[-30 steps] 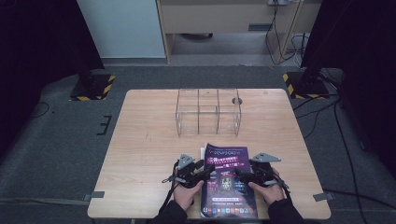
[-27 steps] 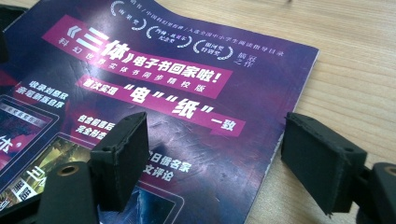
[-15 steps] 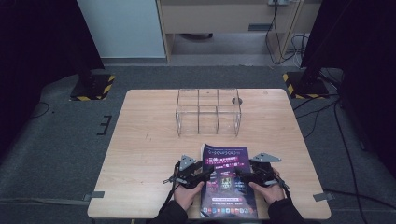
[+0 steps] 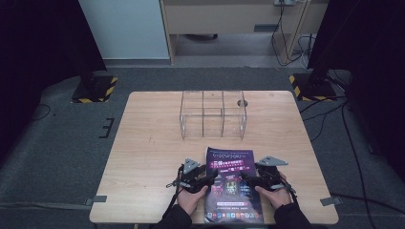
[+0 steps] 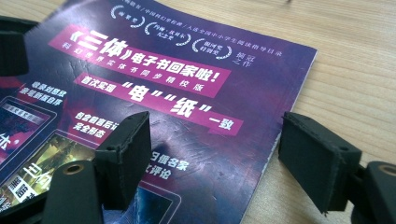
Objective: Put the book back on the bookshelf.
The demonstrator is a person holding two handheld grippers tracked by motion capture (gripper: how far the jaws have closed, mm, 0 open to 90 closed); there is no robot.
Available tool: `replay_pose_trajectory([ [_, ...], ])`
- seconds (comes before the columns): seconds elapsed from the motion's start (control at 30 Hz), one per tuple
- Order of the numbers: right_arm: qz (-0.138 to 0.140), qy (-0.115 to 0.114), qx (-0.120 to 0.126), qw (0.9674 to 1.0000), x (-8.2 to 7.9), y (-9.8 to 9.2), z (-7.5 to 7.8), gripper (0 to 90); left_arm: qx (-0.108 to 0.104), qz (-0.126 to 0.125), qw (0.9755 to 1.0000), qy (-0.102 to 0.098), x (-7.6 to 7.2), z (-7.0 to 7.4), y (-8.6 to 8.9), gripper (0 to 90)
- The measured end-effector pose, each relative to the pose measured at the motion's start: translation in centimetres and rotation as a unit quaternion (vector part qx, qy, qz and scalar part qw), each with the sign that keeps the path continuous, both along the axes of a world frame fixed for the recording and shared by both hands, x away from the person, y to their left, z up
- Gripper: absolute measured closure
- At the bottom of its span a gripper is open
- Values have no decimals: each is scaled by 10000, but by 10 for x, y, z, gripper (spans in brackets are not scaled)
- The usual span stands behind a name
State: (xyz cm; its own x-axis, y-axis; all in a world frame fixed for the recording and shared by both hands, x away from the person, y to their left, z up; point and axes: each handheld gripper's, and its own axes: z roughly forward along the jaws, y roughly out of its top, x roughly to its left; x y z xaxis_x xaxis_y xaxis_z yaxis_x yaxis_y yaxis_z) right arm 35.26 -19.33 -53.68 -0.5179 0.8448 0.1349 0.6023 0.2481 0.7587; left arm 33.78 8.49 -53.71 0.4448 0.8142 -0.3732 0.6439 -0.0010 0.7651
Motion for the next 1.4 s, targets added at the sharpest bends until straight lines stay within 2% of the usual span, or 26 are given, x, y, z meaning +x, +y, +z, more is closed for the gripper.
replay_pose_trajectory([
  [0.13, -2, -1, -4, 10000, 0, 0, 0, 255, 74, -50, 9998, 170, 4, -1, -1, 384],
  [0.17, -7, 1, -2, 10000, 0, 0, 0, 250, 149, -57, 9998, 155, 4, -1, -2, 377],
  [0.43, -5, 0, -4, 10000, 0, 0, 0, 249, 131, -62, 9998, 110, 13, -1, -2, 334],
  [0.53, -9, 7, -2, 10000, 0, 0, 0, 249, 83, -9, 9998, 188, 17, -1, -3, 334],
  [0.63, -14, 11, 1, 10000, 0, 0, 0, 249, -71, 84, 9997, 234, 17, -2, -3, 328],
  [0.77, -14, 7, -1, 10000, 0, 0, 0, 249, -97, 200, 9995, 238, 15, -2, -4, 342],
  [0.87, -29, 12, 9, 10000, 0, 0, 0, 252, -346, 316, 9987, 180, 10, -3, 0, 396],
  [0.97, -54, 24, 62, 10000, 0, 0, 0, 253, -412, 314, 9986, 104, 8, -3, 0, 404],
  [1.0, -30, 21, 77, 10000, 0, -1, 0, 253, -557, 290, 9980, 2, 6, -1, 0, 405],
  [1.03, -30, 21, 77, 10000, 0, -1, 0, 253, -557, 290, 9980, 2, 6, -1, 0, 410],
  [1.1, -14, 26, 75, 10000, 0, -1, 0, 254, -822, 188, 9964, -107, 4, 2, 1, 417],
  [1.13, -21, 31, 76, 10000, 0, -1, 0, 254, -1068, -39, 9941, -205, 2, 4, -1, 438],
  [1.17, -21, 31, 76, 10000, 0, -1, 0, 254, -1068, -39, 9941, -205, 2, 4, -1, 444],
  [1.2, -6, 20, 75, 10000, 0, -2, 0, 255, -969, -271, 9947, -219, -1, 2, -9, 444],
  [1.23, 5, 24, 79, 10000, 0, -2, 0, 255, -969, -271, 9947, -219, -1, 2, -9, 443],
  [1.27, 20, 35, 79, 10000, 0, -2, 0, 254, -740, -302, 9964, -272, -5, -1, -17, 435],
  [1.3, 23, 29, 62, 10000, 0, -2, 0, 254, -643, -284, 9971, -292, -6, -1, -18, 432],
  [1.4, 28, 30, 67, 10000, 0, -2, 0, 255, -592, -318, 9975, -238, -6, 0, -17, 429],
])
